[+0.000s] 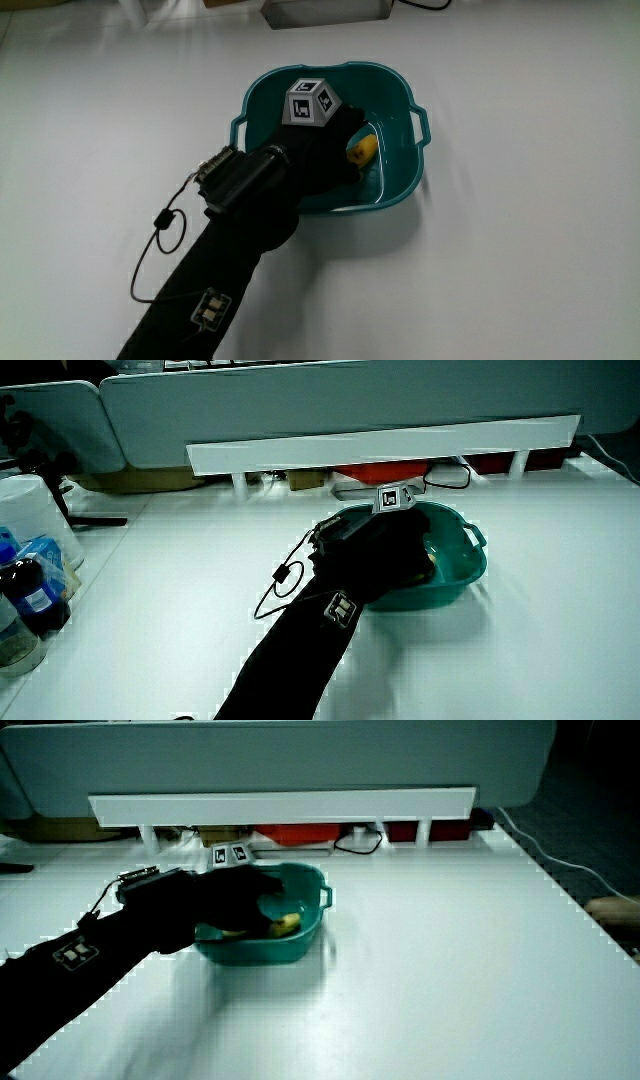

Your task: Place banana into plate

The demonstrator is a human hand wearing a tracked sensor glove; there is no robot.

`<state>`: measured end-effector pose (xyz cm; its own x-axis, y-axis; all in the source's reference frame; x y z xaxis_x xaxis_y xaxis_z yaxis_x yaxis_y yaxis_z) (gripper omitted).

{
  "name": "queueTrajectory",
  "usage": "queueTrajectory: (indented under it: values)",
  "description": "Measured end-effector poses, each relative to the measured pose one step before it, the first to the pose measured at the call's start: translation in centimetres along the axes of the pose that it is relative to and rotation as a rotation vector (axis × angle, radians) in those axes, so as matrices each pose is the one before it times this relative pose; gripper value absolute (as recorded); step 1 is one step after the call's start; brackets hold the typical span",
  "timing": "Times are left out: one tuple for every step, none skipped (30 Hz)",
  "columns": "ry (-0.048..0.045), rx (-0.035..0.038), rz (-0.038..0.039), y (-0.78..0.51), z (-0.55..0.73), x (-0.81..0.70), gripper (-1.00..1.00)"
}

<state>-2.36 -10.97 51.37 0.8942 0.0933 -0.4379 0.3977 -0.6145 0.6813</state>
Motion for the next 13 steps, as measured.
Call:
queueTrajectory:
  values:
    - [0.00440, 0.01159, -0.01658, 0.006, 0.236, 0.197, -0.93]
    - [-0.00405, 0.00516, -0.01110, -0.521, 0.520, 0.460, -0.97]
    - [-0.00346, 0.00466, -0.01359, -0.252, 0.378, 0.312, -1.00]
    - [0.00438, 0.01165, -0.02261, -0.345, 0.422, 0.392, -1.00]
    - [-0.00209, 0.01499, -0.01698, -0.414, 0.454, 0.382, -1.00]
    - [-0.00482, 0.00427, -0.01271, -0.573, 0.515, 0.380, -1.00]
    - [0.00335, 0.01497, -0.02104, -0.234, 0.293, 0.085, -1.00]
    - [-0.00408, -0.00053, -0.00298, -0.600, 0.482, 0.315, -1.00]
    - [0.00087, 0.00123, -0.00734, -0.368, 0.317, 0.105, -1.00]
    - [0.00527, 0.01144, -0.01029, -0.457, 0.352, 0.146, -1.00]
    - [0.00883, 0.00328, -0.01300, -0.237, 0.185, -0.036, -1.00]
    - [-0.00031, 0.00055, -0.01201, -0.296, 0.134, -0.138, -1.00]
    - [-0.00497, 0.00489, 0.00161, -0.270, 0.035, -0.282, -1.00]
